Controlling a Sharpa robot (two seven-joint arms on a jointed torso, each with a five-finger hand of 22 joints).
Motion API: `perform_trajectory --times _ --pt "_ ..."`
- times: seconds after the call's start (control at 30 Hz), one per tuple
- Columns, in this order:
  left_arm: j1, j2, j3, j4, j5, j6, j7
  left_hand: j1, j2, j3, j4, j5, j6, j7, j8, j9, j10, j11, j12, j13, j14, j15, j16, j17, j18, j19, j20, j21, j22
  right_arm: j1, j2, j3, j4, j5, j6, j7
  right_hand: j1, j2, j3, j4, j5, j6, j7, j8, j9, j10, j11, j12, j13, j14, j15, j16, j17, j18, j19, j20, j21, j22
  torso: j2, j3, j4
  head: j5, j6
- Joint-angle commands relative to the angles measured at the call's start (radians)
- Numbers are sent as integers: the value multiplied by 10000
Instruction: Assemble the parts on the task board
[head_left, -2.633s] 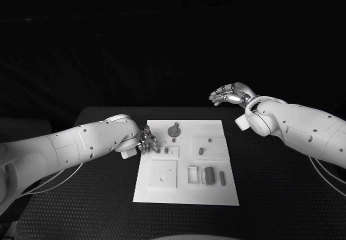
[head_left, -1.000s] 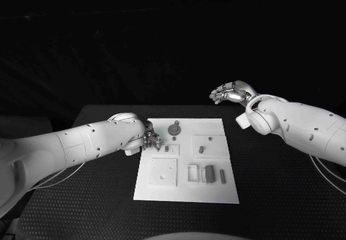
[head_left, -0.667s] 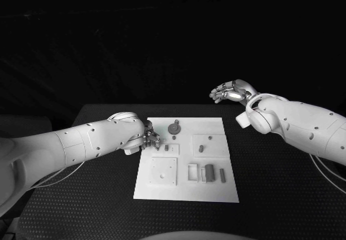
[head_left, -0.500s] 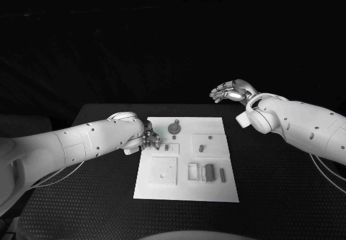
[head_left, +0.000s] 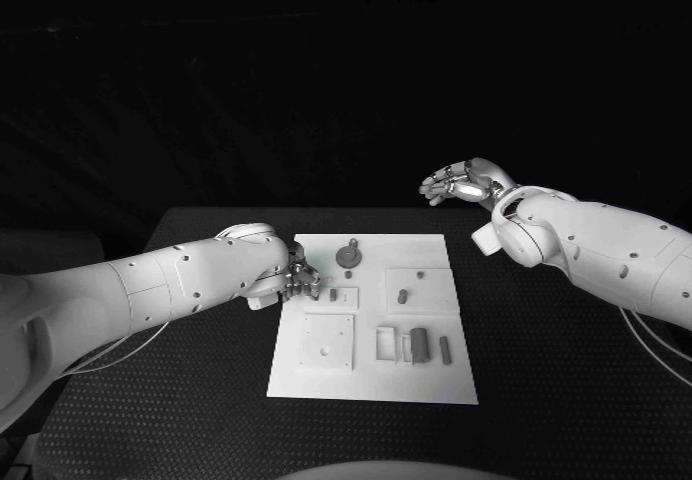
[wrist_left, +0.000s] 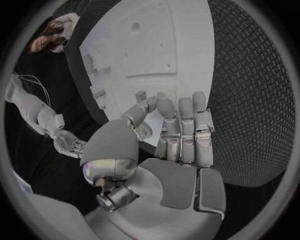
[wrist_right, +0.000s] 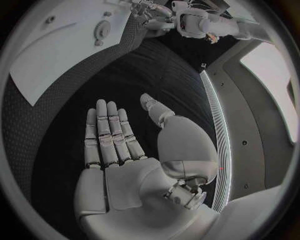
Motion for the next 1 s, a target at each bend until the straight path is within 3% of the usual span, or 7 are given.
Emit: perform_trajectory --times 0.03,0.2,0.37,1.0 --pt "-3 98 -29 -70 112 161 -60 27 117 -12 -6 32 1397 -774 16 -12 -1 -60 42 9 78 14 63 -17 -40 66 6 33 244 -2 -5 4 31 -6 73 64 71 -52 6 68 23 -88 184 68 -14 54 0 -56 -12 -52 46 -63 17 -108 22 -1 -68 17 2 0 3 8 -5" --pt "-4 209 -185 -173 117 127 -53 -31 180 -25 1 -14 1420 -779 8 0 4 -64 66 9 93 11 81 -40 -38 74 2 51 243 -2 -7 4 30 -6 64 66 72 -52 6 67 23 -88 184 69 -15 55 0 -56 -12 -52 46 -64 19 -108 23 -1 -71 19 -2 4 -3 11 2" --pt "-6 293 -198 -208 152 -1 -20 -155 318 -41 37 -130 1458 -791 -9 25 16 -74 101 1 118 3 111 -87 -33 89 -4 82 242 -2 -4 4 30 -6 63 70 73 -53 6 67 23 -88 185 70 -16 54 0 -56 -13 -51 47 -66 20 -109 24 -1 -74 22 5 8 -12 3 9" --pt "-7 454 -202 -305 -85 112 -20 -234 434 -14 -50 -264 1467 -798 -48 60 18 -86 113 -34 133 -8 136 -160 -25 83 -14 113 241 -1 -20 4 47 -6 60 65 77 -55 6 66 23 -87 186 73 -20 56 0 -55 -16 -54 51 -74 25 -110 23 0 -87 32 4 3 -5 -41 -15"
